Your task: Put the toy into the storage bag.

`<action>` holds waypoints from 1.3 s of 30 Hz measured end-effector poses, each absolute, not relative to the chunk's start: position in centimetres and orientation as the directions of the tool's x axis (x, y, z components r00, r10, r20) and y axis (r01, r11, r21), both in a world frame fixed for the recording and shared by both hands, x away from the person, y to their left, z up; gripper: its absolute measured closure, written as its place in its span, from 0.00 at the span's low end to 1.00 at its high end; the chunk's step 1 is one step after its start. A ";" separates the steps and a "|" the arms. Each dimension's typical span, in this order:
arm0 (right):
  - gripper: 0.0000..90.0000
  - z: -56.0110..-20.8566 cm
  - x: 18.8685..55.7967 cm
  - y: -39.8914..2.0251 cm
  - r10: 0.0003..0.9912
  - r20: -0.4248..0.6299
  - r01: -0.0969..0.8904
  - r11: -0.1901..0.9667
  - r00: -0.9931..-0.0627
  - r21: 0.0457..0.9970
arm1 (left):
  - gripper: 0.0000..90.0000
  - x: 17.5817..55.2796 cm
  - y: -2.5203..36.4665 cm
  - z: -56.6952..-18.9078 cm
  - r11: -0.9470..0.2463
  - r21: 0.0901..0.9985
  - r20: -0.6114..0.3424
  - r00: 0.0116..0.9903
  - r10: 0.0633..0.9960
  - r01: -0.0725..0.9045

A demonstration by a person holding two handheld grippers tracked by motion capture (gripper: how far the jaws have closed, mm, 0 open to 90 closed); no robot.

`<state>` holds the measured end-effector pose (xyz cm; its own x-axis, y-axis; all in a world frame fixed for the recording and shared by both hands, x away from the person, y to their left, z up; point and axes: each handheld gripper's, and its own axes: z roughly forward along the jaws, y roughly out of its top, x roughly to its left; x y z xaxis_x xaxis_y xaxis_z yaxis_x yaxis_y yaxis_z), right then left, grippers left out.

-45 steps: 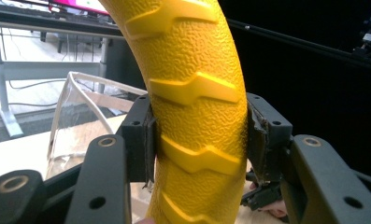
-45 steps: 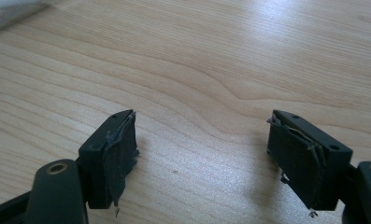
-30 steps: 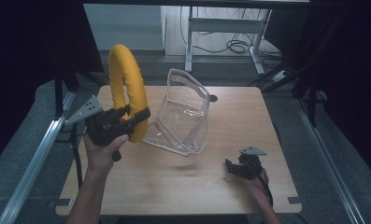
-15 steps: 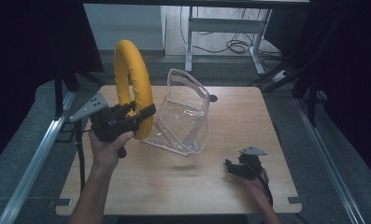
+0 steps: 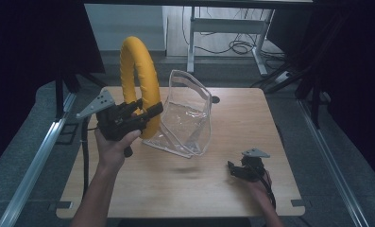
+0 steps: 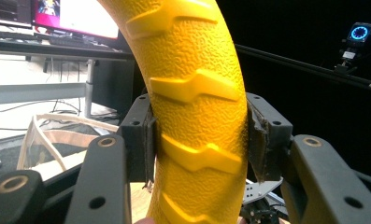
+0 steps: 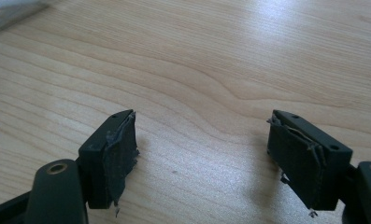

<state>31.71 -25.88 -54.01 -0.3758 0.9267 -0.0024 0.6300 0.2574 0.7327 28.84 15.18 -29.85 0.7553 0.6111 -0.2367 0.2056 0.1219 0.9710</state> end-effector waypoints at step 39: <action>0.27 -54.0 31.8 -25.9 0.928 -0.001 0.631 0.253 -0.372 0.733 | 0.56 29.2 12.3 -27.3 0.105 0.979 -0.202 0.789 0.581 0.174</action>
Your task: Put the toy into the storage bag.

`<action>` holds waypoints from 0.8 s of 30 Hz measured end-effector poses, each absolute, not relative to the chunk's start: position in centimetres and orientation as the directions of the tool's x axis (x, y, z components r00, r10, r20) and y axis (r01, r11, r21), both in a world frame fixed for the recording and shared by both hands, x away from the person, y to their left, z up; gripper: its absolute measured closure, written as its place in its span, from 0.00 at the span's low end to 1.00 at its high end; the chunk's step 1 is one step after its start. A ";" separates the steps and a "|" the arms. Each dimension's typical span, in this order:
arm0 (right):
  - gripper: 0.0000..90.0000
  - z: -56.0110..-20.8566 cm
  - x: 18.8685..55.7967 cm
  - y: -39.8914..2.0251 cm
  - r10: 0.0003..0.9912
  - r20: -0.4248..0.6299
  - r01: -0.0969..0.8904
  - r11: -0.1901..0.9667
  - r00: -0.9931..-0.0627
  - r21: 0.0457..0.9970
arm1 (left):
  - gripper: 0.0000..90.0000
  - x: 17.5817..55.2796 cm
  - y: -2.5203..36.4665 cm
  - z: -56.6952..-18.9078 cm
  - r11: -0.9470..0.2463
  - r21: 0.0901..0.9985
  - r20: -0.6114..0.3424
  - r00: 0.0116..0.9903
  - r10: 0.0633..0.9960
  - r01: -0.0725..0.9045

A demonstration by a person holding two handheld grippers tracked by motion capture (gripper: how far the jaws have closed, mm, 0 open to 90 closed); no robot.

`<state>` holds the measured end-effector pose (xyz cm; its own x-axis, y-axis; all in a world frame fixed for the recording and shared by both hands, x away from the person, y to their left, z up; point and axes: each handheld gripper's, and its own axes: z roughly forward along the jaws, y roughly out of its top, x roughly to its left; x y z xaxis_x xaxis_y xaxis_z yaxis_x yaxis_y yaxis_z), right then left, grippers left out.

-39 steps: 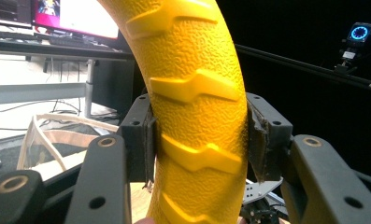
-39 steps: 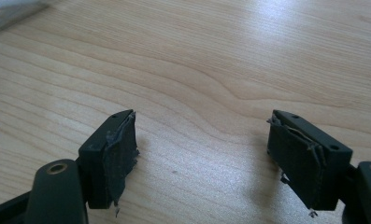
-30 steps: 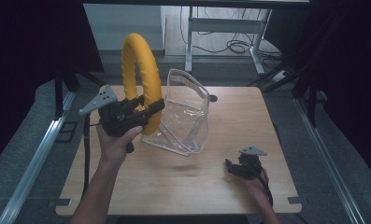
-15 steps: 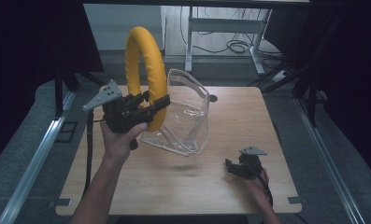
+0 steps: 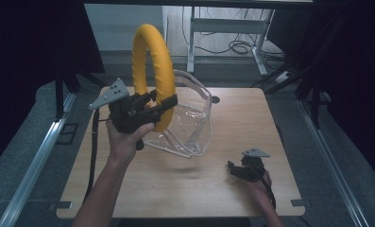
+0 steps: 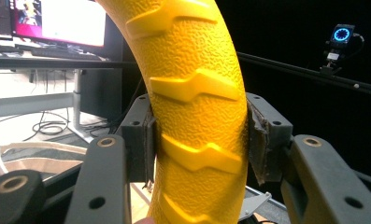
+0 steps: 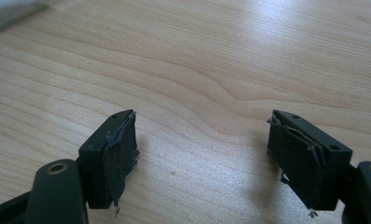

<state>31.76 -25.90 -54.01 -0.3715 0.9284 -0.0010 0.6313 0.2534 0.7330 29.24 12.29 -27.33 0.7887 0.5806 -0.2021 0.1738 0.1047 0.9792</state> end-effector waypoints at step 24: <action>0.27 -54.0 31.8 -25.9 0.928 -0.003 0.630 0.256 -0.374 0.733 | 0.56 29.8 9.3 -27.1 0.086 0.977 -0.208 0.814 0.542 0.193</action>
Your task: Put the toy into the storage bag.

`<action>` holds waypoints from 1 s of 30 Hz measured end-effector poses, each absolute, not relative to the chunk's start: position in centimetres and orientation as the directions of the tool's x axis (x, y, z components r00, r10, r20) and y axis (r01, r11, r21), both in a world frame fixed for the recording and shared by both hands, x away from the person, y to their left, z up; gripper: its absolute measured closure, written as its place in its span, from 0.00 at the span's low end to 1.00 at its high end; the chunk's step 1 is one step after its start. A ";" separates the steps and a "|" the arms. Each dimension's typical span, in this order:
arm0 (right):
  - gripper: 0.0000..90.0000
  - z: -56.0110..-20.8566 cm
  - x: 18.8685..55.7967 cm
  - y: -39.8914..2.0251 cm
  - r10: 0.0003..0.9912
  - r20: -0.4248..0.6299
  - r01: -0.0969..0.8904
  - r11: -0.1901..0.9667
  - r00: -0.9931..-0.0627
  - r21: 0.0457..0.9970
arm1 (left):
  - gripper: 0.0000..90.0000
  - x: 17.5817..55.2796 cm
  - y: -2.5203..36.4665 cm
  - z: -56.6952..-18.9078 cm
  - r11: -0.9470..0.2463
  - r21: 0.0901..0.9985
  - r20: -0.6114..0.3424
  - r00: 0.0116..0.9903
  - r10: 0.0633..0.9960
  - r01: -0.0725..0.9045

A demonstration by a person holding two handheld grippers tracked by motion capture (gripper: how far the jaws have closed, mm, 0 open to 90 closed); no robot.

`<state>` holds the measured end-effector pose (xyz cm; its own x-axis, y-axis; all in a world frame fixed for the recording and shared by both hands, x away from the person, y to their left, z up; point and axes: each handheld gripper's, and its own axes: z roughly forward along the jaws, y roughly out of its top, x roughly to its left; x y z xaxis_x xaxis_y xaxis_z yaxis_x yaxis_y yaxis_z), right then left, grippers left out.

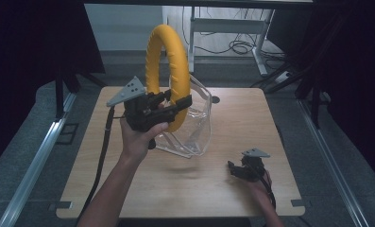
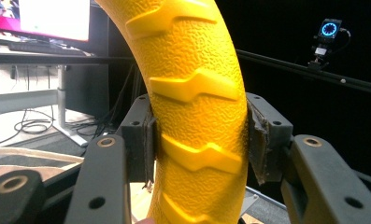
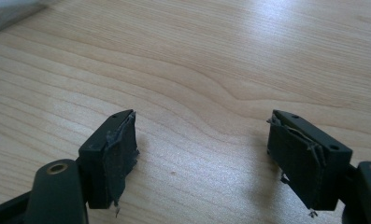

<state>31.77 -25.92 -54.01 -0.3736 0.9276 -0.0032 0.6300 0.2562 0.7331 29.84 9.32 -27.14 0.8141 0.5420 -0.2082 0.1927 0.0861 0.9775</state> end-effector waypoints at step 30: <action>0.27 -54.0 31.8 -25.9 0.928 -0.002 0.630 0.255 -0.373 0.734 | 0.56 30.2 5.4 -27.0 0.055 0.979 -0.200 0.850 0.488 0.198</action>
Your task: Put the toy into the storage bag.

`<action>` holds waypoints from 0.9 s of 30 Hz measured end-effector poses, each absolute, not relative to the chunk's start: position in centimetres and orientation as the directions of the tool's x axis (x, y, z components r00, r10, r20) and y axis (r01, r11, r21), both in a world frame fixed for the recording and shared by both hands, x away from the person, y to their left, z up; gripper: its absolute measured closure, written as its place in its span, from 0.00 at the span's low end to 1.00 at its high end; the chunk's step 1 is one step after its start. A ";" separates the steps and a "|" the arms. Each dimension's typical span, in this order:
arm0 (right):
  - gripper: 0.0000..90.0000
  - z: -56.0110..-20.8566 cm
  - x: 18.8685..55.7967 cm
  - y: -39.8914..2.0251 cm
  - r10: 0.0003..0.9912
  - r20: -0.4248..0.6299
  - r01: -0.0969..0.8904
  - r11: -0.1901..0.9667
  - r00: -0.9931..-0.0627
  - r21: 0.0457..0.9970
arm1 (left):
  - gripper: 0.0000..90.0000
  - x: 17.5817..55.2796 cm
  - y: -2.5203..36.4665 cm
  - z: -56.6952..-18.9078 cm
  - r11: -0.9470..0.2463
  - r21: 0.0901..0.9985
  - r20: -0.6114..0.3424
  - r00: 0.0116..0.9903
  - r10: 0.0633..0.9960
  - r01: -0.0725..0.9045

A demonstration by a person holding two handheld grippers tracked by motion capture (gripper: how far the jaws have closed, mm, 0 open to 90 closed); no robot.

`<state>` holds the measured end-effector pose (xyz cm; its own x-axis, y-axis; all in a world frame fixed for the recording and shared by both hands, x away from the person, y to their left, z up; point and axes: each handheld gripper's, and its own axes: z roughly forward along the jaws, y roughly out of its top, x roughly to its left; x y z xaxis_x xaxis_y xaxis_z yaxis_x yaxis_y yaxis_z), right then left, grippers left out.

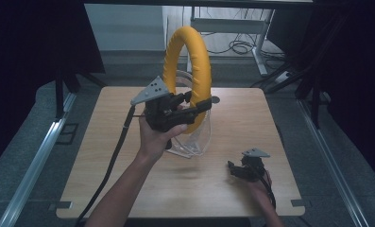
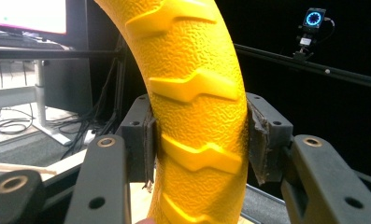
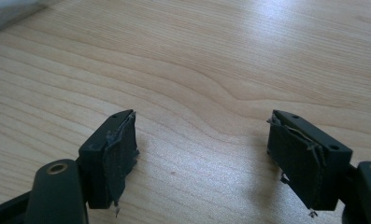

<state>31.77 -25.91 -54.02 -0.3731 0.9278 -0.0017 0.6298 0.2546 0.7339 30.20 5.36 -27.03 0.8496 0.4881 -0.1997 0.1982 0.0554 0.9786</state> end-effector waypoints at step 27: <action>0.27 -54.0 31.8 -25.9 0.928 -0.006 0.628 0.257 -0.372 0.735 | 0.56 32.9 4.2 -30.9 0.051 0.959 -0.269 0.838 0.476 0.279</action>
<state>31.77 -25.92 -54.02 -0.3719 0.9282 -0.0063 0.6280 0.2566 0.7347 32.94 4.20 -30.93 0.8376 0.4756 -0.2687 0.2785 0.0513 0.9591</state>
